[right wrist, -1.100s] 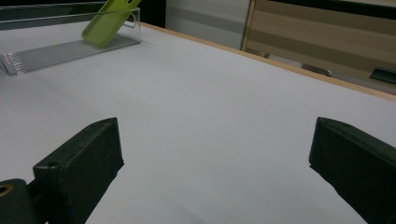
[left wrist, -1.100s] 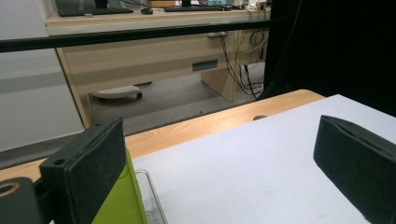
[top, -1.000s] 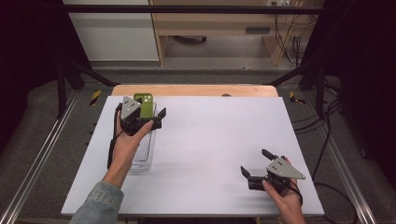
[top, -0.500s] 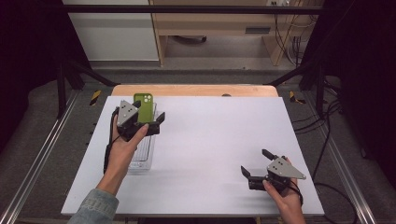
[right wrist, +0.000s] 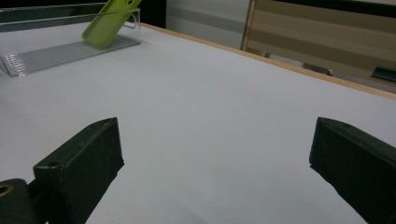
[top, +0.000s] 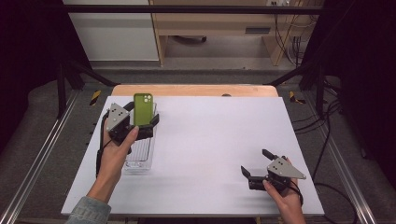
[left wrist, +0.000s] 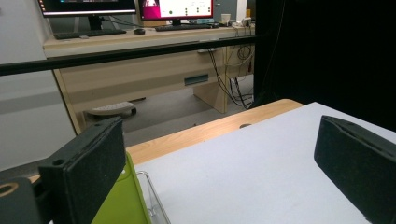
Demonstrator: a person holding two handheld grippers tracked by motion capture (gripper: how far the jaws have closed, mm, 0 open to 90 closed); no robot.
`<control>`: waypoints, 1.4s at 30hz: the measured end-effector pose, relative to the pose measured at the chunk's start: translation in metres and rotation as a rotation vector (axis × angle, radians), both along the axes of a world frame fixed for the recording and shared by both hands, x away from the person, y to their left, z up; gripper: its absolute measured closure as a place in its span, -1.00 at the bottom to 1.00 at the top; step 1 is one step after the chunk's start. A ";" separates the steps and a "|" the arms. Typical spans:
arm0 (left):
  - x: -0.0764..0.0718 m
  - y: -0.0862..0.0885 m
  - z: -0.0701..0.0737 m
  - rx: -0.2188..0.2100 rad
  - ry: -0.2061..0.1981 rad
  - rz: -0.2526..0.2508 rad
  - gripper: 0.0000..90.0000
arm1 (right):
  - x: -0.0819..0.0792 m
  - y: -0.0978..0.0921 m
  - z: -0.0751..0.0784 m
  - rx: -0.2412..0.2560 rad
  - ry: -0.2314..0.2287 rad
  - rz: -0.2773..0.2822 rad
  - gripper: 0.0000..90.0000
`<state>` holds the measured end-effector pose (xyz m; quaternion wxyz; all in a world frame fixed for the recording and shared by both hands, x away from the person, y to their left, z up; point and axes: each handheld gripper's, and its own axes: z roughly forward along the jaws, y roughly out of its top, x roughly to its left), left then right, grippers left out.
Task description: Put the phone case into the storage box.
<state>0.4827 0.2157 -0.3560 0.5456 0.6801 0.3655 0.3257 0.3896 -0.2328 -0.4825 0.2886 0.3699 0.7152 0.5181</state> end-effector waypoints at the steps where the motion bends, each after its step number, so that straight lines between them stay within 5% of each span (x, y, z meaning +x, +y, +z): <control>1: -0.001 0.002 0.001 0.001 0.000 0.001 -0.97 | 0.000 0.000 0.000 -0.001 0.001 0.000 -0.94; 42: -0.036 0.057 0.007 -0.053 -0.059 0.038 -0.98 | 0.000 0.002 0.000 -0.008 0.000 0.001 -0.94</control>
